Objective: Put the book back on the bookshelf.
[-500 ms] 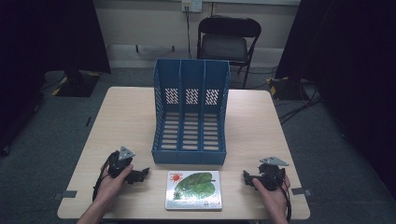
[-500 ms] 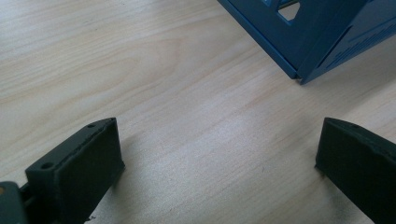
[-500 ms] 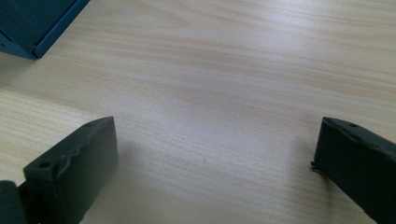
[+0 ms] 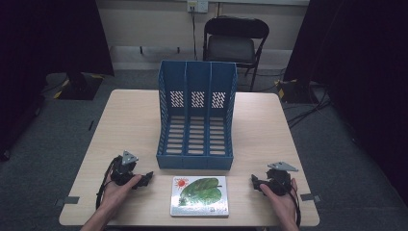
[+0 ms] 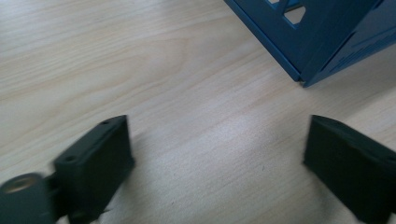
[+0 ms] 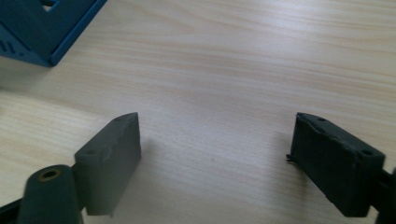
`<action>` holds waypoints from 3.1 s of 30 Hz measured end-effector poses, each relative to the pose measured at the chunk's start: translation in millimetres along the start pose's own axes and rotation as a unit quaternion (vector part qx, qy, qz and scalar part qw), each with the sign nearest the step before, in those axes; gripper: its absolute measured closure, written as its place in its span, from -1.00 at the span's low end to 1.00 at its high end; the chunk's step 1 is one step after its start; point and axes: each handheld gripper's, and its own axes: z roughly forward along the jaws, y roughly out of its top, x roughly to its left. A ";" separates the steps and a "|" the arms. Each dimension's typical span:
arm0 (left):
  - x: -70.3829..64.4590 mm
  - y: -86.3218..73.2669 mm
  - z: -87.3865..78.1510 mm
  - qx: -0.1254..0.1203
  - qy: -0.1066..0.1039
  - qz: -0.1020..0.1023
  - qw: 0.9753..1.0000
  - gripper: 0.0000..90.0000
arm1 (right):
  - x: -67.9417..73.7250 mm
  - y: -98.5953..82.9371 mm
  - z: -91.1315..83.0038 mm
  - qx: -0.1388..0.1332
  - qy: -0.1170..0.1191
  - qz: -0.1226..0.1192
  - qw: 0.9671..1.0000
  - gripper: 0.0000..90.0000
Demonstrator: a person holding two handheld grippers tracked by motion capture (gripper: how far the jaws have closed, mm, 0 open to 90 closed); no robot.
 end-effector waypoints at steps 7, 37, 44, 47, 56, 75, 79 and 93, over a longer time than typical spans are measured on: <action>-8.3 2.6 -6.6 0.010 -0.004 0.017 1.000 -0.60 | 9.4 3.7 -6.2 -0.015 0.027 -0.012 0.999 -0.55; -64.8 21.3 -16.9 -0.008 -0.119 0.058 0.991 -0.40 | 85.6 6.8 -21.0 -0.013 0.173 -0.105 0.979 -0.52; -62.8 21.0 -13.2 0.002 -0.128 0.040 0.991 -0.42 | 105.6 2.8 -22.1 0.001 0.202 -0.118 0.972 -0.58; -66.7 20.9 -11.2 -0.001 -0.139 0.034 0.990 -0.47 | 111.6 -0.5 -23.1 0.010 0.211 -0.120 0.970 -0.61; -72.1 20.5 -6.1 0.016 -0.160 0.047 0.986 -0.56 | 121.8 -12.2 -24.1 0.028 0.219 -0.144 0.965 -0.74; -90.1 20.4 9.4 0.024 -0.206 0.036 0.978 -0.51 | 123.5 -17.5 -23.1 0.050 0.233 -0.174 0.955 -0.98; -91.8 20.7 11.1 0.022 -0.214 0.024 0.976 -0.56 | 123.7 -17.5 -22.7 0.048 0.233 -0.173 0.956 -0.98; -85.8 24.3 11.4 0.007 -0.231 -0.029 0.972 -0.56 | 126.2 -18.8 -22.8 0.050 0.229 -0.180 0.955 -1.00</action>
